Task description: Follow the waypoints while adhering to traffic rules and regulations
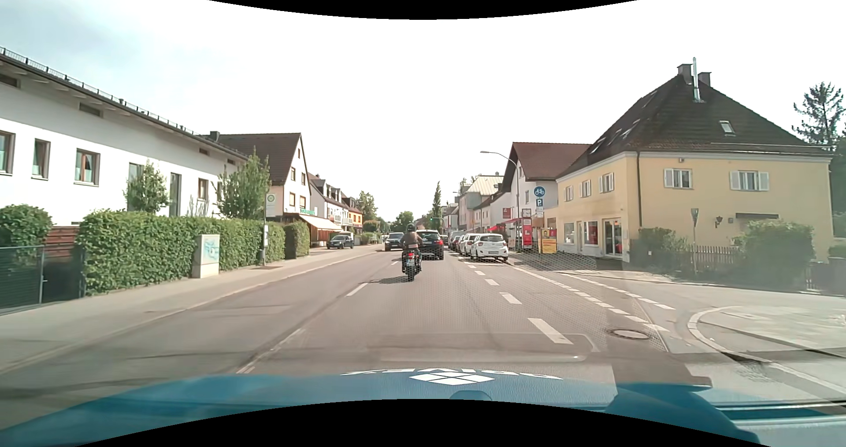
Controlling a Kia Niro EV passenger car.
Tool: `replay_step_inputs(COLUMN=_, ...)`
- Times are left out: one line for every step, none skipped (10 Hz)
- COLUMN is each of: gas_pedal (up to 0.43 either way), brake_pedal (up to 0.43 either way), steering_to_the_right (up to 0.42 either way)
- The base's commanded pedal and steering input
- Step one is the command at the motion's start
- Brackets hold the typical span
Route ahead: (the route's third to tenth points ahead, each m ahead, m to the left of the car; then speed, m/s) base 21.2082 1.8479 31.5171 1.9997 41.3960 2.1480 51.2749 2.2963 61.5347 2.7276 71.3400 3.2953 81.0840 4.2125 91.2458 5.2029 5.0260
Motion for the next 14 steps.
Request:
replay_step_inputs(gas_pedal=0.177, brake_pedal=0.0, steering_to_the_right=-0.005)
replay_step_inputs(gas_pedal=0.177, brake_pedal=0.0, steering_to_the_right=-0.005)
replay_step_inputs(gas_pedal=0.177, brake_pedal=0.0, steering_to_the_right=-0.005)
replay_step_inputs(gas_pedal=0.177, brake_pedal=0.0, steering_to_the_right=-0.005)
replay_step_inputs(gas_pedal=0.189, brake_pedal=0.0, steering_to_the_right=-0.005)
replay_step_inputs(gas_pedal=0.189, brake_pedal=0.0, steering_to_the_right=-0.005)
replay_step_inputs(gas_pedal=0.189, brake_pedal=0.0, steering_to_the_right=-0.005)
replay_step_inputs(gas_pedal=0.189, brake_pedal=0.0, steering_to_the_right=-0.005)
replay_step_inputs(gas_pedal=0.189, brake_pedal=0.0, steering_to_the_right=-0.005)
replay_step_inputs(gas_pedal=0.189, brake_pedal=0.0, steering_to_the_right=-0.005)
replay_step_inputs(gas_pedal=0.189, brake_pedal=0.0, steering_to_the_right=-0.005)
replay_step_inputs(gas_pedal=0.189, brake_pedal=0.0, steering_to_the_right=-0.005)
replay_step_inputs(gas_pedal=0.189, brake_pedal=0.0, steering_to_the_right=-0.006)
replay_step_inputs(gas_pedal=0.189, brake_pedal=0.0, steering_to_the_right=-0.006)
